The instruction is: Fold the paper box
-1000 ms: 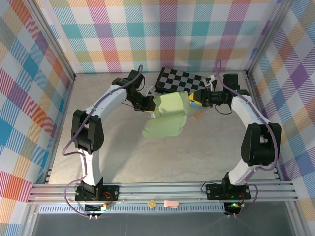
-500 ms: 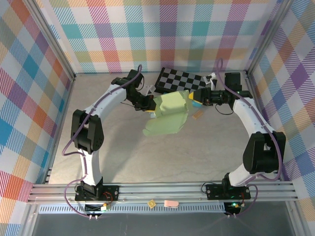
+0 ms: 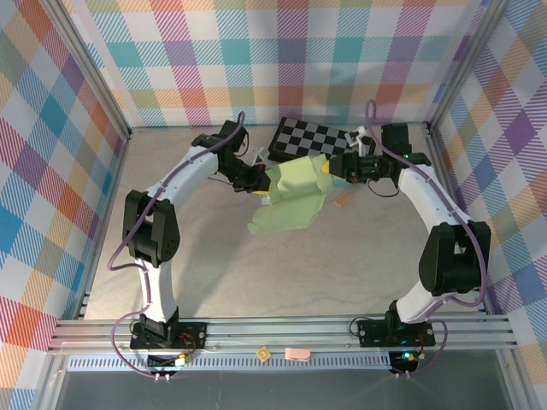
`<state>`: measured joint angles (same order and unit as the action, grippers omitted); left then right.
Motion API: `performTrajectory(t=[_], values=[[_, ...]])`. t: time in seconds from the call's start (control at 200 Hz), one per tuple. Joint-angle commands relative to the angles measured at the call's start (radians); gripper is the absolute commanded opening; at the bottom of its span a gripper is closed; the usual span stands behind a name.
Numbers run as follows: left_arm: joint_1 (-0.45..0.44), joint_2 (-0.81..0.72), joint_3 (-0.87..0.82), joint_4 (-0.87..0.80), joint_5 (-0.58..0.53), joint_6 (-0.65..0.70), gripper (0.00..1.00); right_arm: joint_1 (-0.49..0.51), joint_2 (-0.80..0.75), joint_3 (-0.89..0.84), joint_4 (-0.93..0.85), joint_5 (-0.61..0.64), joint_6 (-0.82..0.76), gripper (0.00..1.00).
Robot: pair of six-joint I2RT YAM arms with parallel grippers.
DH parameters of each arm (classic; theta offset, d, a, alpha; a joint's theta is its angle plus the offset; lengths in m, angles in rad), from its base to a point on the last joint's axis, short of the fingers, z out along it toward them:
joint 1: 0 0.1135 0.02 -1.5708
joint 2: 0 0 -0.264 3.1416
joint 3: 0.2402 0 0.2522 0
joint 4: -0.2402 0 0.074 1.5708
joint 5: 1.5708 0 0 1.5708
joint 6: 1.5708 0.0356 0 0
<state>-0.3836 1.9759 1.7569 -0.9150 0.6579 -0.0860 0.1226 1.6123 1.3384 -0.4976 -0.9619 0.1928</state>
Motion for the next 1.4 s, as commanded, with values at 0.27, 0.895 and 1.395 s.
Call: performTrajectory(t=[0.27, 0.895, 1.395], values=[[-0.011, -0.047, 0.018, -0.049, -0.042, -0.011, 0.0, 0.103, 0.005, 0.105, -0.144, 0.279, -0.133, 0.38], [-0.063, -0.075, 0.03, -0.083, -0.111, 0.007, 0.0, 0.288, 0.068, 0.197, -0.208, 0.718, -0.144, 0.33], [-0.09, -0.072, 0.048, -0.088, -0.133, -0.007, 0.0, 0.452, 0.166, 0.29, -0.306, 1.212, -0.046, 0.0]])
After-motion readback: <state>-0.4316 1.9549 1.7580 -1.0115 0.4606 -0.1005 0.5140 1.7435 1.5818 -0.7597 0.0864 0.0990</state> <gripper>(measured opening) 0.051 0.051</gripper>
